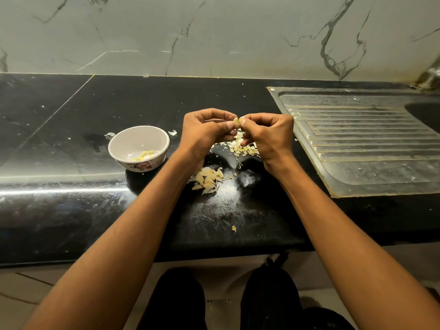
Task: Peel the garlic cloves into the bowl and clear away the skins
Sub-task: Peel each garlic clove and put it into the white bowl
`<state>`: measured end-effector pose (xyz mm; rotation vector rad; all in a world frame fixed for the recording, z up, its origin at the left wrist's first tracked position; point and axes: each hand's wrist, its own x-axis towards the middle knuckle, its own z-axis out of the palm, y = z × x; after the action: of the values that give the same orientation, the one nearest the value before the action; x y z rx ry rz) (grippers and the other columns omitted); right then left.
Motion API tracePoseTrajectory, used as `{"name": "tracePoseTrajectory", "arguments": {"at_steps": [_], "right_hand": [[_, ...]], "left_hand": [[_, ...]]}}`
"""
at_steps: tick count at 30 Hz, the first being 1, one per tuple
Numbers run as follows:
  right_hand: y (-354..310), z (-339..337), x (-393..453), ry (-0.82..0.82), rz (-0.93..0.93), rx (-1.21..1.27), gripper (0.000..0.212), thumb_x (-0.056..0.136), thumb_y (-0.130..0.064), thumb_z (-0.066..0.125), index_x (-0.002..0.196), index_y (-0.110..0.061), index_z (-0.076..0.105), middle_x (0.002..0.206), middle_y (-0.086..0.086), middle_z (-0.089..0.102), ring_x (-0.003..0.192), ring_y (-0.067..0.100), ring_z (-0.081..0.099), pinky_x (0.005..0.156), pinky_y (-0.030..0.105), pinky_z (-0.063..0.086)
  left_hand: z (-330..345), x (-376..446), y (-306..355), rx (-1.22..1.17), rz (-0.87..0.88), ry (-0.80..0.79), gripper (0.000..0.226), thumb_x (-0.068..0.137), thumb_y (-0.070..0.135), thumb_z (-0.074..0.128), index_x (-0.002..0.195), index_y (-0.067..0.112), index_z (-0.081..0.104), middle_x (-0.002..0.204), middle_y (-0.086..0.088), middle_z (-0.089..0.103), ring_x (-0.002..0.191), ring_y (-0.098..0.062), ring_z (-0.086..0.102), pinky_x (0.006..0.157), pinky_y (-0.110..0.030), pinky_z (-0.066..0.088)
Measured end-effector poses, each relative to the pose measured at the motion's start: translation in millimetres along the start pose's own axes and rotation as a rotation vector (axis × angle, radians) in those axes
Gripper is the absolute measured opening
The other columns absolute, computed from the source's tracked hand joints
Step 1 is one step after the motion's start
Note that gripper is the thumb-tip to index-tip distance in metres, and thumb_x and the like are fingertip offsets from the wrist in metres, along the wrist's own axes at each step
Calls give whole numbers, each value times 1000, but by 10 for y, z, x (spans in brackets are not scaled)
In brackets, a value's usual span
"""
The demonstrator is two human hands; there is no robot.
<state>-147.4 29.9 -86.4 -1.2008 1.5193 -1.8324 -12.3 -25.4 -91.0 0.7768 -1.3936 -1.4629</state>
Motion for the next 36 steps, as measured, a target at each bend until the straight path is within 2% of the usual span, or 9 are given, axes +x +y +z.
{"name": "tracePoseTrajectory", "arguments": {"at_steps": [5,18,22,23,25,28,31,34,36], "right_hand": [[5,3,4,5,11,11,21,85,6,74,70,-9,76,65,12,71,48,14,59,45,26,53],[46,-25,49,52,38,9,12,83,0,72,72,-4,74,63,7,67,51,15,59,46,28,51],[112,-30,65,59,-43,-162,22,83,-21,71,64,-9,73,63,11,69,53,24,61,47,34,52],[131,-31,76,69,-83,-252,25,84,-24,72,63,-10,73,61,6,69,55,24,62,49,37,54],[156,-30,80,88,-179,-425,20,80,-22,77,63,-14,71,59,-4,66,55,14,62,55,32,53],[174,-43,90,85,-271,-545,11,68,-7,73,65,-15,66,65,-4,64,57,12,57,52,26,46],[180,-81,101,53,-253,-553,19,62,1,66,69,-17,67,70,-2,63,59,12,54,52,28,45],[176,-75,105,17,-207,-545,25,68,-2,72,77,-25,77,83,-5,67,68,8,60,58,23,50],[173,-58,110,8,-178,-505,17,76,-13,78,81,-28,80,89,-6,70,72,7,65,63,23,54]], "left_hand": [[0,9,-5,-32,-15,6,11,88,-9,69,94,-1,74,77,-13,75,68,-19,72,67,-26,61],[1,20,4,-66,-58,51,13,88,-9,67,95,-1,75,82,-14,74,69,-19,68,69,-25,60],[12,24,0,-47,-77,51,14,89,-5,68,94,4,77,79,-10,73,70,-18,66,70,-26,58],[14,27,-3,-49,-79,50,13,89,-5,68,94,4,77,78,-10,73,70,-18,65,70,-26,58],[11,31,-7,-54,-82,52,14,91,-5,66,93,3,77,75,-8,72,68,-16,64,68,-25,57],[21,39,-8,-59,-85,62,15,94,-5,63,93,1,76,71,-6,71,64,-13,63,65,-22,56],[23,40,-20,-69,-88,63,14,95,-4,62,93,-1,76,71,-6,70,64,-13,63,64,-21,56],[16,46,-34,-64,-81,56,12,95,-3,64,95,-1,76,74,-8,71,67,-14,64,65,-22,56],[16,47,-36,-63,-74,60,11,94,-4,65,95,-1,75,76,-9,72,67,-14,65,66,-22,57]]}}
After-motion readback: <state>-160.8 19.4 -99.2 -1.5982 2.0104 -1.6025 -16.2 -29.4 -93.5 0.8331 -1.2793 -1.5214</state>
